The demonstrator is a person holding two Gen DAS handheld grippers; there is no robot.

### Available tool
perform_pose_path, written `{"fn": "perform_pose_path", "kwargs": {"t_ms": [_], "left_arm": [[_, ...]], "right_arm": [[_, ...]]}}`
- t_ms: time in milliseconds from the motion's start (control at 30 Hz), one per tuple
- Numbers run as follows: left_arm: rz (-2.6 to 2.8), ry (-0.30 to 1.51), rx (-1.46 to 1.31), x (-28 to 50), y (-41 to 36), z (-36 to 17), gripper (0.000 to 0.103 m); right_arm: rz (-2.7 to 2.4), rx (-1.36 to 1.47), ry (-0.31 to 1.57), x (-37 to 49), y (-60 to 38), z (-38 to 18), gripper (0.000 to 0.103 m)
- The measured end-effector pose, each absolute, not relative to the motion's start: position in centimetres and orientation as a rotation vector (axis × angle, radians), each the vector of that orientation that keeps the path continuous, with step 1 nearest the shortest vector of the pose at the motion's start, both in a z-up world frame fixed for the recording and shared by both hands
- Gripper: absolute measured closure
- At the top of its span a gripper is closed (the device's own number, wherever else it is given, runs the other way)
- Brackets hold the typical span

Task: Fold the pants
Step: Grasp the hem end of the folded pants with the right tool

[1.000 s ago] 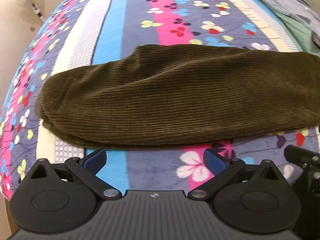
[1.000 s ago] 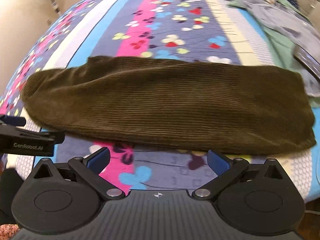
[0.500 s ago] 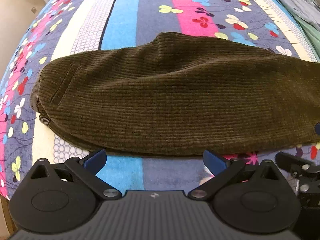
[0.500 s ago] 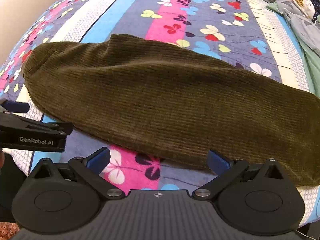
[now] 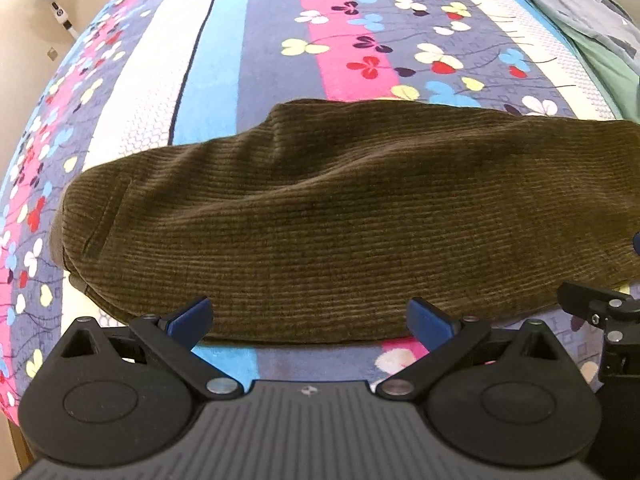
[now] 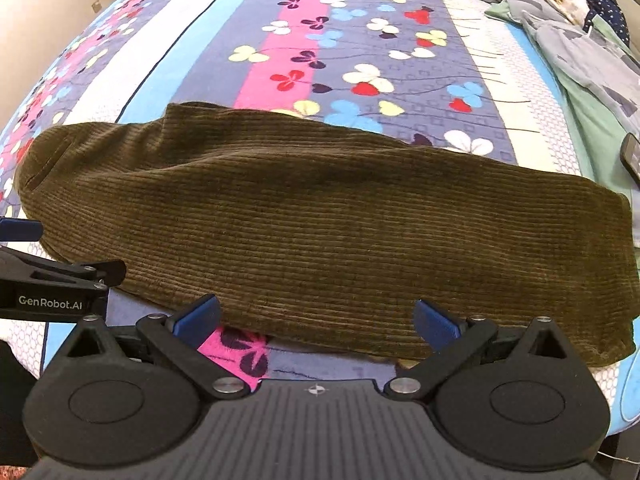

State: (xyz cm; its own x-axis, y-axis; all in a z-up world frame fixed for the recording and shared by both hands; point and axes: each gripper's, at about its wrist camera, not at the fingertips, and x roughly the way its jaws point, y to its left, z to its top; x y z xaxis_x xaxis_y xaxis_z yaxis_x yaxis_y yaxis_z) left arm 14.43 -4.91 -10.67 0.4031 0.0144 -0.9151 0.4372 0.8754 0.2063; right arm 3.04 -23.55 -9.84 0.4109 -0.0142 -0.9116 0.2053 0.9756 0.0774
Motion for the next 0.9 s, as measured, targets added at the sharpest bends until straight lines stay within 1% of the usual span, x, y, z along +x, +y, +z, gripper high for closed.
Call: {"fn": "perform_pose_path", "kwargs": {"t_ms": [300,567,733,900], "left_arm": [[-0.269,1.142,0.450,16.3,-4.2,-11.3,0.000],[-0.228,1.124,0.451,19.0,-1.9,-11.8,0.000],[-0.162,1.098,0.428,21.9,1.0,-11.8,0.000],[-0.064,1.091,0.402,25.1,4.9,-12.3,0.000]], "right_arm": [[-0.138,0.163,1.157,4.5,-23.2,-10.2,0.001],[-0.136,0.132,1.180,6.5,-22.6,-10.6,0.001],[-0.126,0.181,1.151,10.0,-22.9,-10.3,0.001],[-0.094,0.223,1.119,15.3,-22.2,-10.6,0.001]]}}
